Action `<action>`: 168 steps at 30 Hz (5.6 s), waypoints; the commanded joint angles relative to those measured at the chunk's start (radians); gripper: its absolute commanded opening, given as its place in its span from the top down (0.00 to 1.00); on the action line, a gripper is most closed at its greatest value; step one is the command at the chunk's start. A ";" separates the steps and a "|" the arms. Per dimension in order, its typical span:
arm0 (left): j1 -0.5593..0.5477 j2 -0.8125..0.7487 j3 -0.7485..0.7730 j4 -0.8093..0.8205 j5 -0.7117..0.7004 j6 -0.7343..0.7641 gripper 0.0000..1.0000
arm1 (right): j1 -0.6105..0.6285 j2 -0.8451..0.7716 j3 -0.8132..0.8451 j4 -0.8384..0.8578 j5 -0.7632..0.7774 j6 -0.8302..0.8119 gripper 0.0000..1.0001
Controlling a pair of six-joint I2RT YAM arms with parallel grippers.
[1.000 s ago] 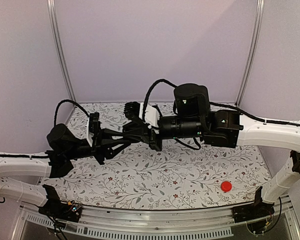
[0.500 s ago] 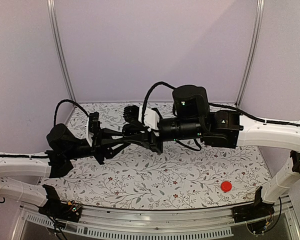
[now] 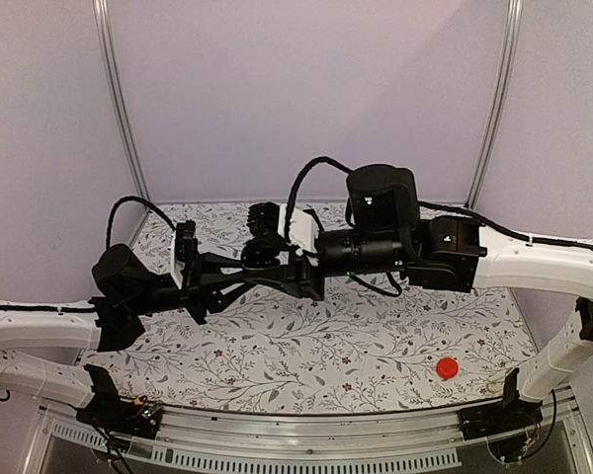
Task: Insert the wireless bluetooth earbuds into the charging case
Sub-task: Place the left earbud in the left side groove of the charging case, then adjust the left earbud in the left side groove of the charging case.
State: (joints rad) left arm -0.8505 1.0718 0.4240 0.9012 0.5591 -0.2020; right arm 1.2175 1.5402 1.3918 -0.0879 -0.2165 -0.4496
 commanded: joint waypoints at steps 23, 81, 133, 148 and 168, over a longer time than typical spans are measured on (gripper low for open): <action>-0.010 -0.012 0.029 0.008 -0.013 0.013 0.80 | -0.018 -0.079 -0.012 0.057 -0.016 0.082 0.49; -0.013 -0.014 0.034 -0.007 -0.059 0.019 0.79 | 0.027 -0.001 0.089 -0.040 0.196 0.072 0.42; -0.013 -0.045 0.038 -0.064 -0.284 0.056 0.78 | 0.038 0.139 0.282 -0.169 0.463 0.209 0.38; -0.013 -0.051 0.029 -0.065 -0.296 0.060 0.78 | 0.024 0.090 0.227 -0.139 0.446 0.241 0.38; -0.014 -0.026 0.048 -0.080 -0.305 0.072 0.78 | 0.014 0.116 0.264 -0.131 0.366 0.257 0.36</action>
State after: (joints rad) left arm -0.8513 1.0401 0.4557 0.8246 0.2565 -0.1448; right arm 1.2358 1.6398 1.6131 -0.2367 0.1684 -0.2039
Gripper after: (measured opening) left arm 0.224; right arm 0.637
